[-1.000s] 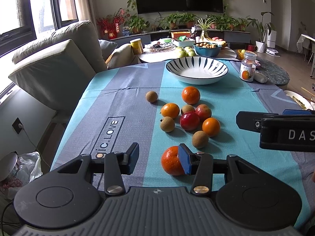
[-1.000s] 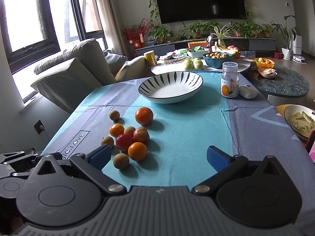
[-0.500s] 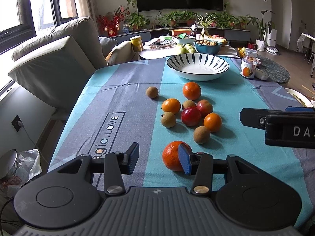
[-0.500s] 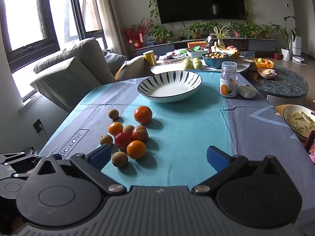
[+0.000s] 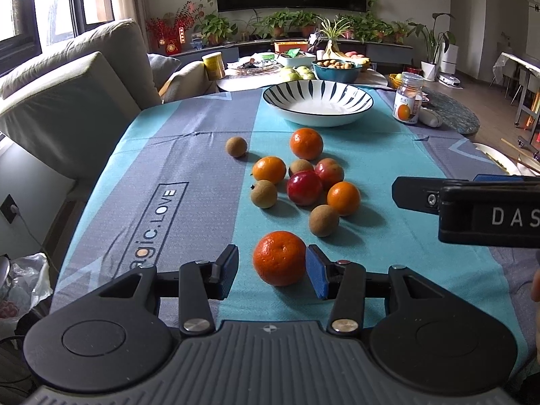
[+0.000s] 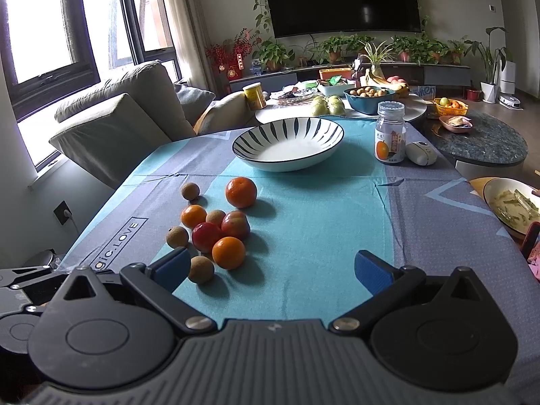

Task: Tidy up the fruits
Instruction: 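Close the left gripper around the mandarin orange and lift it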

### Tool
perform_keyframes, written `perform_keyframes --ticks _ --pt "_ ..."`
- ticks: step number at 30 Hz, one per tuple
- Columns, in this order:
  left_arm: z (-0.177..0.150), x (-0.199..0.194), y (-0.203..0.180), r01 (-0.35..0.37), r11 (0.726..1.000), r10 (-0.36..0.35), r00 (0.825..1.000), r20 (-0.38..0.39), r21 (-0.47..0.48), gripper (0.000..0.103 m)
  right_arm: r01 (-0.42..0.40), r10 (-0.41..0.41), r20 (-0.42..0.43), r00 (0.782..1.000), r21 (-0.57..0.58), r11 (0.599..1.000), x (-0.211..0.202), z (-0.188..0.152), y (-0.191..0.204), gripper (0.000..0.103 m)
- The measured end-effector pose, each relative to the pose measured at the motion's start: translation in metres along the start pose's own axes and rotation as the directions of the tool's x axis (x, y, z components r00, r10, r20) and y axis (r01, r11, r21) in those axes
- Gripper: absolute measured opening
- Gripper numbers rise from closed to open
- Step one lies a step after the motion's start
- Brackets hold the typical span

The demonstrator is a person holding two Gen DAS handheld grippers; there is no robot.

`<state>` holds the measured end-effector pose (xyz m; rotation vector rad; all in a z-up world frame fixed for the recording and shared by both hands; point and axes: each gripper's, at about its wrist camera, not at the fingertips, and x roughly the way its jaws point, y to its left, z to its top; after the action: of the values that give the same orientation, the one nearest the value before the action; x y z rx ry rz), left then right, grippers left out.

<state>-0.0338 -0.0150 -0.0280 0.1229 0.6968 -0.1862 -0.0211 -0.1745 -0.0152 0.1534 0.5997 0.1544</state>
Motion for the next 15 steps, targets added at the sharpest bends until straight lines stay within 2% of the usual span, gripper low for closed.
perform_keyframes --ticks 11,15 --pt "0.001 0.009 -0.005 0.013 1.000 -0.012 1.000 -0.018 0.008 0.042 0.007 -0.007 -0.019 1.000 0.001 1.000 0.006 -0.001 0.000 0.079" --pt "0.000 0.012 -0.005 0.017 1.000 -0.017 1.000 0.015 0.013 0.036 0.006 -0.006 -0.024 1.000 -0.004 1.000 0.008 -0.002 0.001 0.079"
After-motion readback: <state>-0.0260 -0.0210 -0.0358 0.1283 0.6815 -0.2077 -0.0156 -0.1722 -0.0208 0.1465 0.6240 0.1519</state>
